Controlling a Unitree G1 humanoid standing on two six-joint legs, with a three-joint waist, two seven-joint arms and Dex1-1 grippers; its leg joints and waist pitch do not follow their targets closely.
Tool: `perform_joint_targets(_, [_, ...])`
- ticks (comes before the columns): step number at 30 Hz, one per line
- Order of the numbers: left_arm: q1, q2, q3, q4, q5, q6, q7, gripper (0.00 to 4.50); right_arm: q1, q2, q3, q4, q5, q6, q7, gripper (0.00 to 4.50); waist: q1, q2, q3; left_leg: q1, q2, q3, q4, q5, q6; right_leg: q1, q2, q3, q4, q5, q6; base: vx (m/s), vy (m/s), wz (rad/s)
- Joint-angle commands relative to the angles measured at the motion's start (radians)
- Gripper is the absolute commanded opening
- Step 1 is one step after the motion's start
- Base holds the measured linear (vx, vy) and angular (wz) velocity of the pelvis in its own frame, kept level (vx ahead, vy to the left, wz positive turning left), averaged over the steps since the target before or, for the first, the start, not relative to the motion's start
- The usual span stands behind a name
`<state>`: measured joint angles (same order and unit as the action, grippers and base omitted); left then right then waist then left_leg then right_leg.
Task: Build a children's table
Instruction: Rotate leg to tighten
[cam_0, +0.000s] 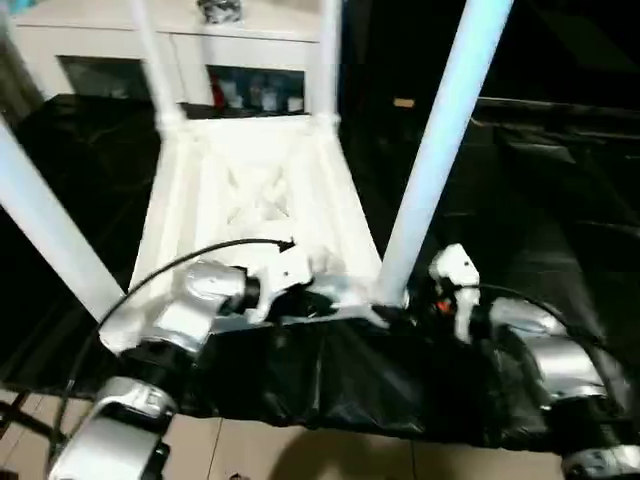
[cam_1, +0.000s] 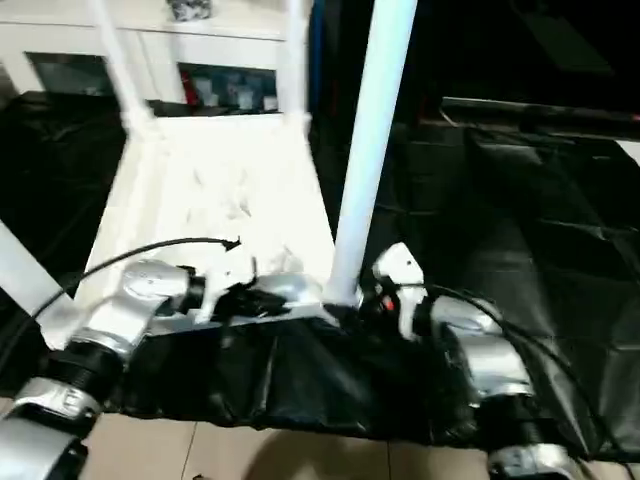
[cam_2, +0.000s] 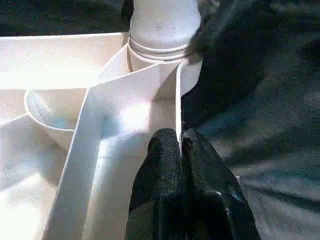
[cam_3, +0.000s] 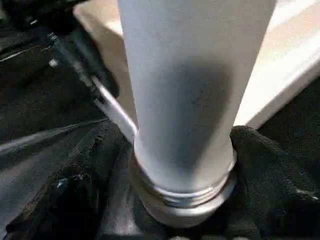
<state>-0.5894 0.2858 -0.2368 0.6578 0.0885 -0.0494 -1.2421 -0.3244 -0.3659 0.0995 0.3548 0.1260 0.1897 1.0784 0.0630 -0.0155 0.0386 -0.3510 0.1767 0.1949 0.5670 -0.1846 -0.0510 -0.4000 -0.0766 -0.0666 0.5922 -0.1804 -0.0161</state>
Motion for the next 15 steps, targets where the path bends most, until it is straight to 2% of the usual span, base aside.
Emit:
perform_joint_targets(1, [-0.042,-0.033,-0.030,0.002,-0.012,-0.013,0.004,0.00,0.027,0.043,0.164,-0.053,0.043,0.019,0.150,3.63,0.006,-0.008,-0.046,0.004,0.062,-0.020,-0.059,-0.234,0.074,0.044,-0.074,0.049,-0.079,-0.295,-0.197,0.000,0.000,0.00])
perform_joint_targets(5, [-0.047,-0.011,-0.034,0.014,-0.024,-0.025,-0.047,0.00,0.036,0.028,0.173,-0.086,0.044,0.040,0.188,3.63,0.019,-0.004,-0.048,0.006,0.064,-0.020,-0.060,-0.232,0.063,0.042,-0.076,0.051,-0.078,-0.290,-0.195,0.000,0.000,0.00])
perform_joint_targets(7, [-0.048,-0.009,-0.035,0.017,-0.025,-0.026,-0.055,0.00,0.036,0.028,0.171,-0.089,0.041,0.042,0.189,3.42,0.026,-0.006,-0.048,0.007,0.065,-0.019,-0.060,-0.229,0.063,0.041,-0.075,0.052,-0.077,-0.268,-0.198,0.000,0.000,0.00])
perform_joint_targets(12, [-0.049,-0.009,-0.035,0.020,-0.029,-0.026,-0.073,0.00,0.030,0.031,0.168,-0.083,0.032,0.038,0.167,3.03,0.026,-0.006,-0.047,0.006,0.062,-0.021,-0.062,-0.239,0.047,0.043,-0.078,0.051,-0.080,-0.308,-0.186,0.000,0.000,0.00])
perform_joint_targets(15, [-0.048,-0.008,-0.038,0.021,-0.032,-0.028,-0.077,0.00,0.029,0.026,0.165,-0.088,0.039,0.052,0.175,2.81,0.026,-0.008,-0.049,0.005,0.063,-0.021,-0.060,-0.220,0.050,0.044,-0.077,0.051,-0.076,-0.283,-0.187,0.000,0.000,0.00])
